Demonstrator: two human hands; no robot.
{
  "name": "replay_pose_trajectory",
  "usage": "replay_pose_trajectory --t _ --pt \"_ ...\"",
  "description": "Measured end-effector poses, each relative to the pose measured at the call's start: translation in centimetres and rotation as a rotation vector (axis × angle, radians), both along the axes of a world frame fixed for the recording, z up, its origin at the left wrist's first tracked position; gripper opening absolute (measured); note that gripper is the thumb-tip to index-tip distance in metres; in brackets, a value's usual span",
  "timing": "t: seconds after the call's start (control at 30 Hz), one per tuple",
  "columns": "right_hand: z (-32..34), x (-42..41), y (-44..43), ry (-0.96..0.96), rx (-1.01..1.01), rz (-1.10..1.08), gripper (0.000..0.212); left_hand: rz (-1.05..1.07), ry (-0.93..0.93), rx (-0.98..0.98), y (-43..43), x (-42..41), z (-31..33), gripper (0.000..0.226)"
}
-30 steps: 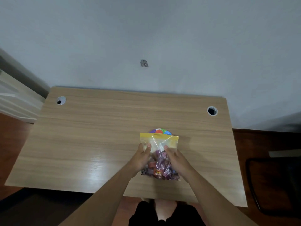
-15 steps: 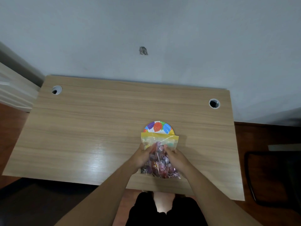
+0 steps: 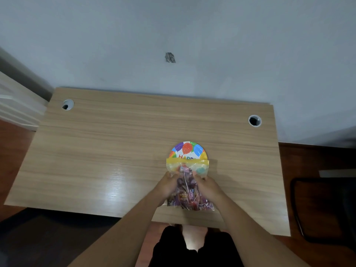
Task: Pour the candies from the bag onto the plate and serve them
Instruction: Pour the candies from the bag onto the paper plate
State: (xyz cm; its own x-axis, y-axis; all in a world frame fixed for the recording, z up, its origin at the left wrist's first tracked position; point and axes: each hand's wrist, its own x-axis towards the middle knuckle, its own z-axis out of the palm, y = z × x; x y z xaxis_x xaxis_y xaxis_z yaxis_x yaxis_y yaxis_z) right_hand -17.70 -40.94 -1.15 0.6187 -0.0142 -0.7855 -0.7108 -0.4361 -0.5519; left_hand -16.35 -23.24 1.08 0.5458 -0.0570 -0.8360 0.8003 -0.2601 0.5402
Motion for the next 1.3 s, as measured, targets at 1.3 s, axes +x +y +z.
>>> replay_pose_trajectory --t 1.3 --pt "-2.2 -0.9 -0.2 0.046 -0.025 -0.028 0.037 0.06 0.034 -0.05 1.8 -1.5 -2.5 0.048"
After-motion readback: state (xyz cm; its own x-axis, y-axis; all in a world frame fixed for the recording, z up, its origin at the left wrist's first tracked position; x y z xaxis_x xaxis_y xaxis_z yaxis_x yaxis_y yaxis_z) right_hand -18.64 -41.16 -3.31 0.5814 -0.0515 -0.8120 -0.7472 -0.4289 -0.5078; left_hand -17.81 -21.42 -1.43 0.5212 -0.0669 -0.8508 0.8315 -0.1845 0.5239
